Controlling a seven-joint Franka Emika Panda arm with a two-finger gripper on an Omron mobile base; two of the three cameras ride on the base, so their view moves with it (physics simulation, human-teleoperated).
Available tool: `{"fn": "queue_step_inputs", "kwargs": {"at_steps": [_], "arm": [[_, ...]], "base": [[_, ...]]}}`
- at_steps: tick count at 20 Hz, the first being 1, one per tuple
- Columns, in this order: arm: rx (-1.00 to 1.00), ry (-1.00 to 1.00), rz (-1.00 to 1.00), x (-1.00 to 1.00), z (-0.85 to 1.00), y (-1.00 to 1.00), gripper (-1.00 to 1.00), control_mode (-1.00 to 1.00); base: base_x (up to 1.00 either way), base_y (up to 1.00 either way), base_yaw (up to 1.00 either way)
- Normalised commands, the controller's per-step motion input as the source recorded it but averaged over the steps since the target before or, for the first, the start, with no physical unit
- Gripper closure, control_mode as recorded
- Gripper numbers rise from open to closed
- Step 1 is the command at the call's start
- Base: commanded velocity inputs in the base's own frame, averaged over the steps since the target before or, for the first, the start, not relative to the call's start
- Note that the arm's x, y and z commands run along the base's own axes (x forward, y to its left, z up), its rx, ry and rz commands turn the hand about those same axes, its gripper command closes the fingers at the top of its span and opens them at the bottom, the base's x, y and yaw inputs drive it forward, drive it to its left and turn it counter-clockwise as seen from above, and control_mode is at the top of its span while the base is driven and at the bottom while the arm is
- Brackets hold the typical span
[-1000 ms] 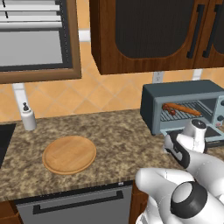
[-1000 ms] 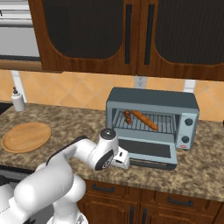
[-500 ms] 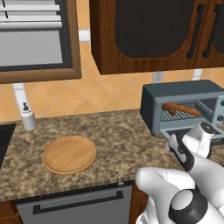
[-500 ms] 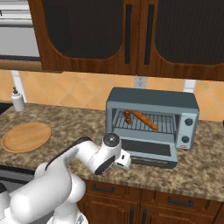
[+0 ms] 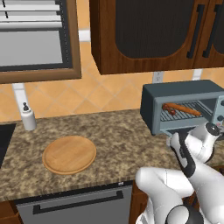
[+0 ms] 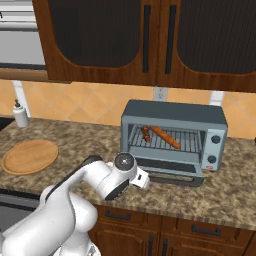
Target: Pick up the kebab skewer and baguette bread, and place them inside the toaster oven. Close the toaster oven door and start by setting the timer.
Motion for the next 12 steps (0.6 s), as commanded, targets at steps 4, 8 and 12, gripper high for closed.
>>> {"fn": "queue_step_inputs", "kwargs": {"at_steps": [4,8,12], "arm": [[-0.15,-0.33,-0.09,0.27,0.16,0.27,-1.0,-1.0],[-0.14,-0.27,-0.09,0.42,0.05,0.29,-1.0,-1.0],[-0.15,-0.17,-0.09,0.51,0.02,0.36,-1.0,-1.0]], "base": [[0.0,0.0,0.0],[0.0,0.0,0.0],[0.0,0.0,0.0]]}}
